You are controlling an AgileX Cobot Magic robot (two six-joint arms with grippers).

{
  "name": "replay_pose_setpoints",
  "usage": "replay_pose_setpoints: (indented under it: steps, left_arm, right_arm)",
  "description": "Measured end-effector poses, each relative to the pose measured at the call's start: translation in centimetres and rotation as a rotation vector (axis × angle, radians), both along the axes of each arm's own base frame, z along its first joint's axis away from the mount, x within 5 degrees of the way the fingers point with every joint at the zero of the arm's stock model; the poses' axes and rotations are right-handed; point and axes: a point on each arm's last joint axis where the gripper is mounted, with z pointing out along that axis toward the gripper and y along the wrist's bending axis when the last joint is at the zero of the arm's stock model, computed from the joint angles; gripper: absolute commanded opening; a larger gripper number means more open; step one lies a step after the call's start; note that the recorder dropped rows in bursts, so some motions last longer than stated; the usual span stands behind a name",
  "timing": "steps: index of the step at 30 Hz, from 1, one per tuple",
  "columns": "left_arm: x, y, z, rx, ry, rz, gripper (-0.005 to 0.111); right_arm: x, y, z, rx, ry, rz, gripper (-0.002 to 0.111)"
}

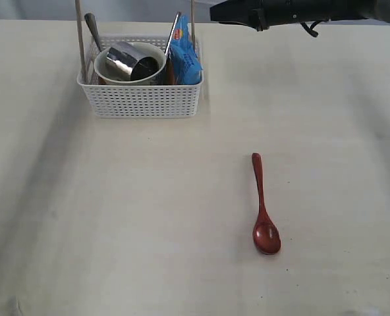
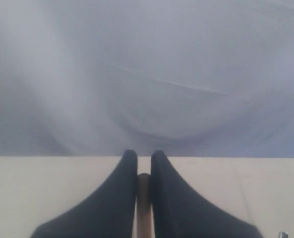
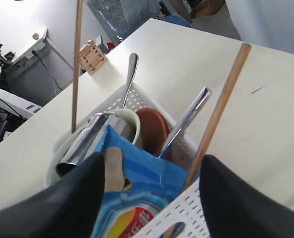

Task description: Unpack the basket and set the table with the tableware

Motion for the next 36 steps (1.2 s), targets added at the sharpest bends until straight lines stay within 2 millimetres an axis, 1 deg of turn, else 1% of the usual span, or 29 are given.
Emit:
replay_pose_setpoints:
  steps: [3,7,10,13,16,20,24,27,31,36]
  left_arm:
    - [-0.7,0.0,1.5,-0.003,-0.015,-0.005,0.000]
    - [-1.6,-0.3,2.6,-0.055,0.016,-0.017,0.000]
    - [-2.0,-0.7,2.6,-0.083,0.058,-0.040,0.000]
    - [-2.2,-1.7,2.4,-0.095,0.079,-0.088,0.000]
    - [-2.4,-3.6,2.6,-0.103,0.068,-0.164,0.000]
    - [-2.8,-7.0,3.0,-0.076,0.015,-0.293,0.000]
    - [-3.0,-9.4,3.5,-0.064,-0.048,-0.335,0.000]
    - [-2.9,-10.3,3.3,-0.072,-0.072,-0.331,0.000]
    - [-2.7,-11.5,2.9,-0.089,-0.087,-0.329,0.000]
    - [-2.4,-12.3,2.4,-0.090,-0.109,-0.313,0.000]
  right_arm:
    - [0.0,0.0,0.1,0.004,-0.009,0.000,0.054]
    - [0.0,0.0,0.8,0.021,-0.019,-0.008,0.054]
    - [-0.1,0.0,1.8,0.025,-0.033,-0.009,0.054]
    - [-0.3,0.3,2.9,0.032,-0.027,-0.009,0.054]
    - [-0.6,1.1,3.4,0.039,-0.009,-0.001,0.054]
    - [-1.3,3.2,4.1,0.048,0.006,0.034,0.054]
    - [-2.0,5.3,4.2,0.056,0.000,0.078,0.054]
    - [-2.1,5.7,4.4,0.070,-0.013,0.087,0.054]
    - [-2.1,5.8,4.6,0.090,-0.022,0.081,0.054]
    - [-2.0,5.8,4.7,0.096,-0.027,0.080,0.054]
